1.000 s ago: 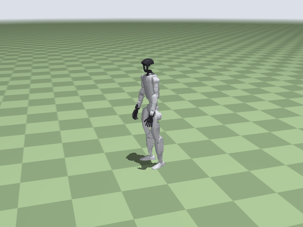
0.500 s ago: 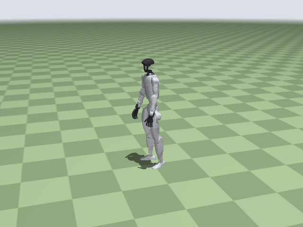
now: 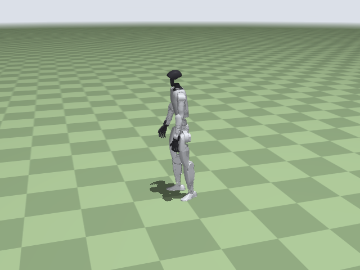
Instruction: Static pose
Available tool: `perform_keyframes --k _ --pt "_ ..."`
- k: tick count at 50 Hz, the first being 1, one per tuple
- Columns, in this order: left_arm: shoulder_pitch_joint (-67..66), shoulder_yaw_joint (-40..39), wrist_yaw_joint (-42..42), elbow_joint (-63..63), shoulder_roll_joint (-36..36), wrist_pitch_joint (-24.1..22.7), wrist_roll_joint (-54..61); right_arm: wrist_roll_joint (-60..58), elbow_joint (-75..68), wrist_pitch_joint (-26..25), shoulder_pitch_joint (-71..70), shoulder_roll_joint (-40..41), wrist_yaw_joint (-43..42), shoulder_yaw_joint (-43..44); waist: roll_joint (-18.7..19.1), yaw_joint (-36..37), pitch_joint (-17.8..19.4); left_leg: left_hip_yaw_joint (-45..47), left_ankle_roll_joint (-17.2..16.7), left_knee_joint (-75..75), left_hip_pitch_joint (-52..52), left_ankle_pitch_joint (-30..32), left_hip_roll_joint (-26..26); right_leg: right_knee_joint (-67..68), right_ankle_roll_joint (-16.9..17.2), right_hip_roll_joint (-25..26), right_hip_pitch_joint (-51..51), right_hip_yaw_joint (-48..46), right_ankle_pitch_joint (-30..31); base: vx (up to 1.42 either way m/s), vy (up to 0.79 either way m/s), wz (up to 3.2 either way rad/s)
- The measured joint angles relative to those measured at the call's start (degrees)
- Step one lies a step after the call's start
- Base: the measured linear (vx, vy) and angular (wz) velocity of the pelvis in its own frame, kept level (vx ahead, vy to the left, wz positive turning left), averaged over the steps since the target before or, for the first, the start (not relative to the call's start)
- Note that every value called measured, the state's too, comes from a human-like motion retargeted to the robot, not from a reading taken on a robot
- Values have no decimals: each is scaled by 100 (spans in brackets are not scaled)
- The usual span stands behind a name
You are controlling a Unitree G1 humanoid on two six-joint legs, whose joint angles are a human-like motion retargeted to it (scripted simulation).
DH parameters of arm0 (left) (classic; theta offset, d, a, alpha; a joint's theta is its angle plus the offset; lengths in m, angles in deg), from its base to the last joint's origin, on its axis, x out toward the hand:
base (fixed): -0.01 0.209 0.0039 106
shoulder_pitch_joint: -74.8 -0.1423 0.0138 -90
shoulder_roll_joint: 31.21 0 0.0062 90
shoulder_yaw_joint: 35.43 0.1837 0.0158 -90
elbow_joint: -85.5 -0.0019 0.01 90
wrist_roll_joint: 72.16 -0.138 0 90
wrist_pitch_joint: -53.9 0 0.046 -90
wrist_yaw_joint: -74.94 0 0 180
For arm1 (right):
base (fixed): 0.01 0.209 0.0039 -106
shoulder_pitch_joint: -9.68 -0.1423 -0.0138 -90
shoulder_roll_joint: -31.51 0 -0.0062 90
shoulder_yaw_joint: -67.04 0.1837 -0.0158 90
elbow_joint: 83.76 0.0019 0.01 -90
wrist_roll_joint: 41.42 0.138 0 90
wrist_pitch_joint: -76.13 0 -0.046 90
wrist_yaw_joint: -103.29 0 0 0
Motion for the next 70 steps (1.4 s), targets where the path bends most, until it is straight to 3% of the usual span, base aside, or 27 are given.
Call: perform_keyframes --k 8,18,33,47,57,70 --pt "394 -31 -199 15 237 -62 151 223 142 49 -172 -9 -20 31 -321 67 27 145 -48 47 -37 -23 174 -115 -59 -63 -109 -509 260 2 -11 -33" --pt "481 -107 -305 365 78 -170 121 -6 274 37 -65 17 64 8 -467 179 -113 13 -54 524 17 -323 358 -509 -208 108 264 -425 -132 7 -14 -13" --pt "84 -201 -52 552 -241 -217 -79 -470 403 90 355 -274 -33 388 266 -53 -268 -131 -43 1778 -133 -630 840 -677 -358 414 741 -59 -505 7 -9 -4" --pt "409 -276 -36 616 -403 -225 148 -271 105 14 640 -733 -339 918 981 -325 -234 185 72 2086 -384 -365 918 -725 -377 361 909 -86 -576 1 -1 10" --pt "518 -322 -57 603 -516 -183 240 -408 5 -31 721 -741 -230 772 1161 -166 -258 -23 200 1889 -529 -258 654 -696 -370 229 904 -112 -609 0 1 0" --pt "205 -299 -21 364 -573 -68 163 -644 109 -23 521 -635 -162 455 1121 43 -316 -130 466 1520 -447 -251 391 -668 -320 85 832 -56 -596 1 7 -7"
